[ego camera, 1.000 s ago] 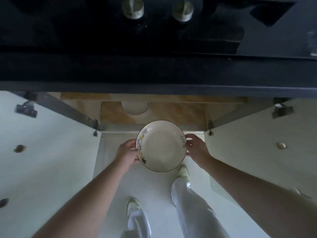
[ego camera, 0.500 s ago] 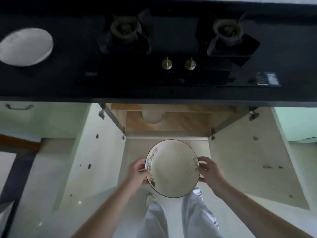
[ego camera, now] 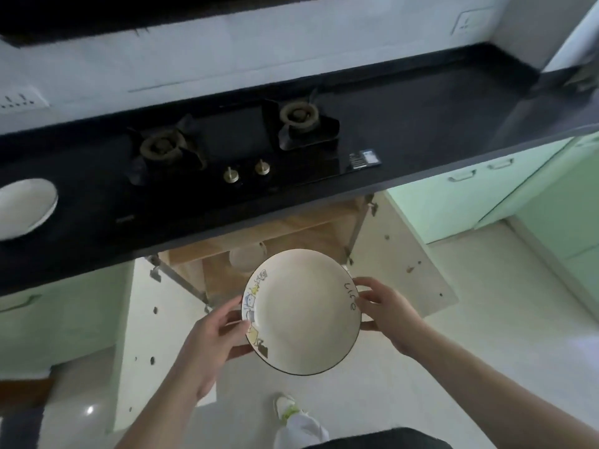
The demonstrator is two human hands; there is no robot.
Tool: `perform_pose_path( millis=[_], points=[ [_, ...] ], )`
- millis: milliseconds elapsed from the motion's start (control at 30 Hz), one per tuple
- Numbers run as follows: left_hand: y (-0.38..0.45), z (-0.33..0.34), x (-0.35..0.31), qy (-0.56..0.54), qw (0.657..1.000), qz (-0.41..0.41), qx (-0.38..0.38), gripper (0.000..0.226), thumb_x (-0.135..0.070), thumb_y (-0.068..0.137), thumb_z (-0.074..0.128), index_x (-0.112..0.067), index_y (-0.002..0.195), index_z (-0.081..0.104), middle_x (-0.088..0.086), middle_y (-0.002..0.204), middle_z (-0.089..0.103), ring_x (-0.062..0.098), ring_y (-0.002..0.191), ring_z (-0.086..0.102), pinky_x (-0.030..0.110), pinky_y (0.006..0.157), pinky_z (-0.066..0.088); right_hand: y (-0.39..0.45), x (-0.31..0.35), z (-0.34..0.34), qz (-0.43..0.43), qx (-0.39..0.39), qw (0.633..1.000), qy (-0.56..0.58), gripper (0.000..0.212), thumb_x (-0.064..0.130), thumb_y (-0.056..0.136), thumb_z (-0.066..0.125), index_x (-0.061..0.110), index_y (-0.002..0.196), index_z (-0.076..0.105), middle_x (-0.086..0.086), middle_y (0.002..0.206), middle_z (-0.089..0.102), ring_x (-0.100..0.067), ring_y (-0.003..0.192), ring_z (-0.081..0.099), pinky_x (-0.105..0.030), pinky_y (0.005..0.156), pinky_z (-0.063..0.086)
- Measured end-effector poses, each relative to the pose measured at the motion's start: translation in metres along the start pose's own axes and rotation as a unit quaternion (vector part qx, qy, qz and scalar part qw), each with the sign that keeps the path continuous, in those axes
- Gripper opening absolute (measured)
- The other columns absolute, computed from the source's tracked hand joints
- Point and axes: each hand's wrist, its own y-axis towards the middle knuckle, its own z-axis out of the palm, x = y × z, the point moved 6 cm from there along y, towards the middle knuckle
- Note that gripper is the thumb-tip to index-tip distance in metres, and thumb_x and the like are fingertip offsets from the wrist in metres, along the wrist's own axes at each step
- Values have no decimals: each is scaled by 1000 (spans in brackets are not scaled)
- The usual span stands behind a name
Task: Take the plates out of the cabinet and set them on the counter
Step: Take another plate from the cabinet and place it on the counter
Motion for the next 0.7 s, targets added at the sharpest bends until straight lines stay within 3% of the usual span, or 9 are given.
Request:
perform_pose_path(
  millis=[200, 500, 700],
  points=[
    [-22, 100, -24, 27, 998, 29, 47, 41, 0, 94, 57, -30, 121, 65, -1, 106, 74, 18, 93, 71, 36, 71, 61, -58, -7, -100, -29, -38, 998, 49, 27, 7, 94, 55, 28, 109, 66, -8, 98, 70, -16, 86, 68, -31, 68, 58],
    [-58, 305, -22, 41, 988, 17, 146, 40, 5, 93, 55, -29, 112, 64, -6, 103, 75, 11, 83, 72, 29, 58, 58, -174, -50, -286, -48, -125, 987, 93, 22, 12, 95, 57, 22, 114, 64, -12, 102, 70, -16, 84, 70, -26, 65, 57],
    [-70, 408, -27, 55, 977, 2, 204, 38, 6, 93, 54, -25, 112, 66, -5, 102, 76, 10, 84, 71, 30, 58, 57, -225, -66, -371, -51, -185, 972, 133, 19, 14, 94, 60, 22, 111, 66, -13, 101, 72, -17, 85, 72, -28, 64, 58]
  ],
)
